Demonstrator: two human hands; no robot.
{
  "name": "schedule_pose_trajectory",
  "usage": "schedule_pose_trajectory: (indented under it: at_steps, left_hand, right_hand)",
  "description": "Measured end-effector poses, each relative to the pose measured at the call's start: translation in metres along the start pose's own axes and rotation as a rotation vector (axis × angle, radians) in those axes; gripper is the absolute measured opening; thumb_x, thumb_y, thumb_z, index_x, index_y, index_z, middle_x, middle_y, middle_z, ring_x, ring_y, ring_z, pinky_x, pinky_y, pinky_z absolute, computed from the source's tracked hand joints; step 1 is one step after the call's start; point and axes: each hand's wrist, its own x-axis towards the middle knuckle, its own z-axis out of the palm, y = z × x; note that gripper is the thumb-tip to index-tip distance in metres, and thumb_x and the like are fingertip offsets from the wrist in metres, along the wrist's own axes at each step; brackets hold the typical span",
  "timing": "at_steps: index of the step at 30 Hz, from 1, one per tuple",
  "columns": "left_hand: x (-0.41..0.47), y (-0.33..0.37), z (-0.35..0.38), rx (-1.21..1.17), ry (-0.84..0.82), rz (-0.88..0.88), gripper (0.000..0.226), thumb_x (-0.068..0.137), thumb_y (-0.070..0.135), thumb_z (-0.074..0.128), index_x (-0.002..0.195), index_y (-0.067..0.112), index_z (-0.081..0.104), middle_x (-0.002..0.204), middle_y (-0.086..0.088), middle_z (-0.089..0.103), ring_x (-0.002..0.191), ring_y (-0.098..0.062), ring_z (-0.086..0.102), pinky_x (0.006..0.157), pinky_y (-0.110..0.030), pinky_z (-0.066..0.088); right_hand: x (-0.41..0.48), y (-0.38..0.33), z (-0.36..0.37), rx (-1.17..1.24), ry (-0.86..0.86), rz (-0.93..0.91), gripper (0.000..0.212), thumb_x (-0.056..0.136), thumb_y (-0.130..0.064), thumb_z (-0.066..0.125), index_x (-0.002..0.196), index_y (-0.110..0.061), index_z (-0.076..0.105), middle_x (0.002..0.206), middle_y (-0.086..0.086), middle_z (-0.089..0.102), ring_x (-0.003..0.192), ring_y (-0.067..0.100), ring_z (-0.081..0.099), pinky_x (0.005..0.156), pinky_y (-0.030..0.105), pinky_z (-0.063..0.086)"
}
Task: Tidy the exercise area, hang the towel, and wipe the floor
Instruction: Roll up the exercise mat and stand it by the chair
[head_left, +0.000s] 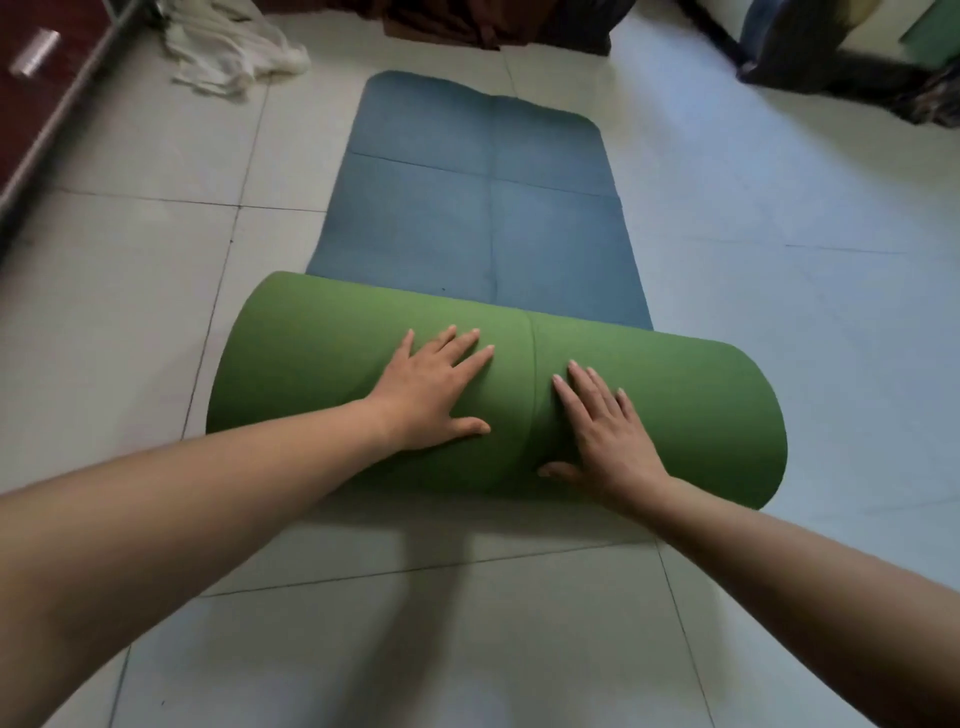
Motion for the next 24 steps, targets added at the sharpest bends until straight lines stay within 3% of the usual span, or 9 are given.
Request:
schedule_pose_trajectory:
  at_steps: [3,8,16,24]
  left_hand:
    - [-0.001,-0.006,-0.004,0.045,0.010,0.000,0.082,0.087,0.063,0.041,0.150,0.028,0.002,0.159,0.002,-0.003,0.146,-0.019,-0.002,0.117,-0.051,0.008]
    - [0.000,-0.009,-0.006,0.142,-0.042,-0.036,0.087,0.084,0.066,0.045,0.150,0.031,0.000,0.159,0.004,-0.006,0.146,-0.021,-0.002,0.116,-0.051,0.013]
    - [0.037,0.022,-0.010,0.202,-0.207,-0.132,0.113,0.071,0.072,0.058,0.147,0.031,-0.015,0.156,0.002,-0.021,0.144,-0.031,-0.012,0.114,-0.058,0.011]
    - [0.045,0.020,-0.011,0.276,-0.315,-0.109,0.102,0.081,0.066,0.050,0.146,0.029,-0.019,0.156,0.000,-0.024,0.144,-0.031,-0.013,0.113,-0.059,0.016]
  right_hand:
    - [0.028,0.013,-0.009,-0.016,0.045,-0.030,0.101,0.079,-0.060,0.057,0.149,-0.021,-0.004,0.157,0.002,-0.010,0.144,0.020,-0.009,0.116,0.043,0.003]
    - [0.066,0.033,-0.019,0.006,0.103,-0.128,0.094,0.080,-0.064,0.051,0.149,-0.022,0.002,0.158,0.002,-0.002,0.145,0.022,-0.004,0.116,0.045,0.004]
    - [0.091,0.048,-0.018,0.136,0.133,-0.200,0.085,0.082,-0.062,0.051,0.148,-0.023,0.012,0.158,0.001,0.003,0.145,0.022,0.000,0.115,0.048,0.002]
    - [0.092,0.050,0.004,0.119,0.154,-0.222,0.078,0.087,-0.067,0.031,0.148,-0.023,0.012,0.158,0.001,0.003,0.145,0.022,-0.002,0.114,0.050,-0.003]
